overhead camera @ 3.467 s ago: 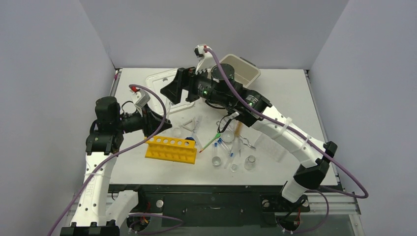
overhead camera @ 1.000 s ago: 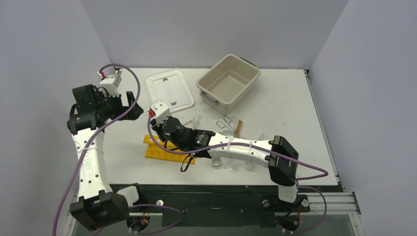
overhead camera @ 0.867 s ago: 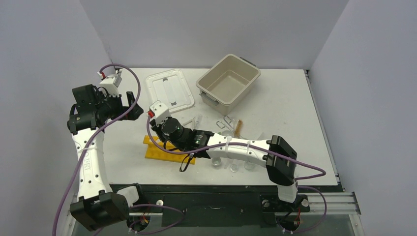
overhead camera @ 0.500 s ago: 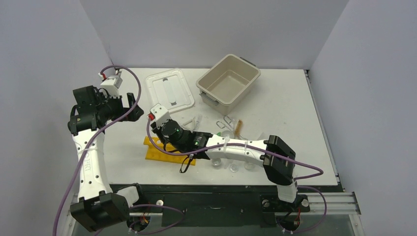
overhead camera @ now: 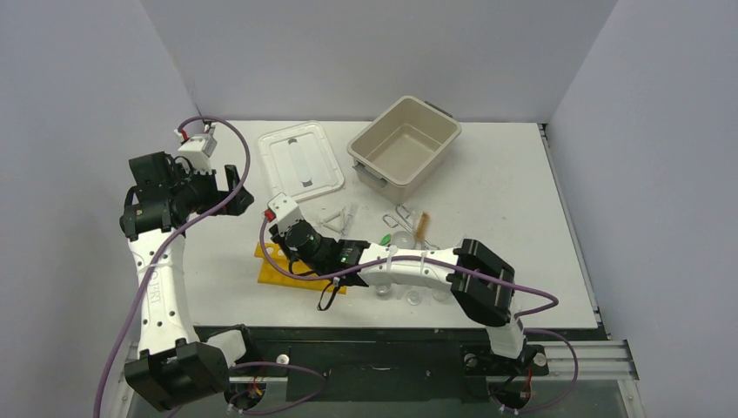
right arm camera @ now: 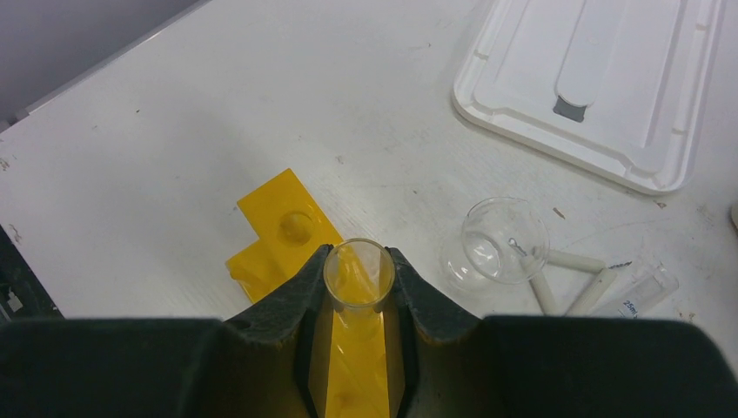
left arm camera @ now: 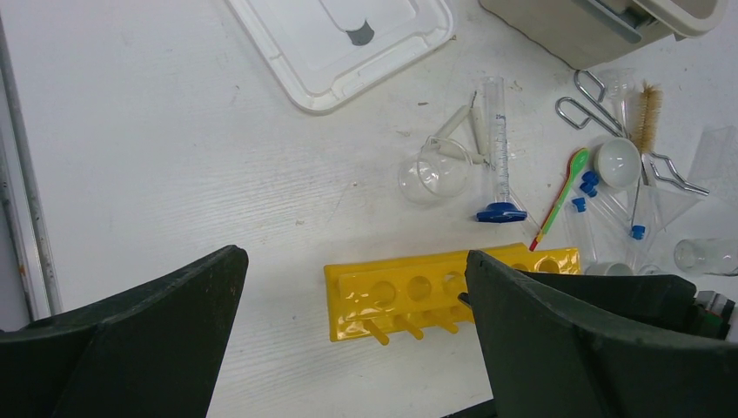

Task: Organize the chemistry lab equipment
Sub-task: Insert the test tube into the slot of the test tube rack.

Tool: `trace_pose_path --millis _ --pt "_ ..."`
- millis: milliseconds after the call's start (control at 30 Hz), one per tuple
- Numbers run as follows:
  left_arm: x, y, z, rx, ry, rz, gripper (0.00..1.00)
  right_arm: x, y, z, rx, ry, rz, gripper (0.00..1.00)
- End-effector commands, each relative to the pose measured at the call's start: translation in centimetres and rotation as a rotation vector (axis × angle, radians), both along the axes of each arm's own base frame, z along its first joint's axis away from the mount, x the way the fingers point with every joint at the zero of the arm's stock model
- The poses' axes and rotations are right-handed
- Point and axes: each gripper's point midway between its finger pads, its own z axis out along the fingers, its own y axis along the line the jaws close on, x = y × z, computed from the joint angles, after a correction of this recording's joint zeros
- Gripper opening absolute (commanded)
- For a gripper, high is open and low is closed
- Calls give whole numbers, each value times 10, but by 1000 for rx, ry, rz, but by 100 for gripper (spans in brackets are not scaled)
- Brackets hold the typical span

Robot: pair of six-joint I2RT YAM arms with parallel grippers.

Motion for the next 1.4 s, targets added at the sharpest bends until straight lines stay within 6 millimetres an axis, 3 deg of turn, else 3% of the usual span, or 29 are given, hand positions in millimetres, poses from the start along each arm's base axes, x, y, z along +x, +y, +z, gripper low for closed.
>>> trace_pose_path --millis 0,667,700,833,900,1033,1167,1233,1300,1367 --pt "1 4 12 33 -57 0 97 6 4 5 56 -7 -21 0" --pt "2 8 15 63 -79 2 97 10 3 -16 22 6 -37 1" --pt "2 9 15 64 -80 2 97 10 2 -17 17 7 -36 3" --pt "2 11 16 76 -78 3 97 8 2 -17 9 8 -24 35" --pt "2 11 17 80 -77 3 97 9 1 -13 12 5 -28 42" --pt "1 11 21 86 -84 1 97 10 -2 2 28 -3 -30 51" --pt "1 12 24 94 -92 2 97 13 -11 34 68 -9 -46 56" --pt "0 12 25 99 -94 2 97 16 -21 56 112 -2 -66 56" --pt "0 13 25 102 -93 2 97 19 -42 92 184 0 -88 56" --pt "1 14 25 103 -92 3 97 25 -66 112 246 18 -120 53"
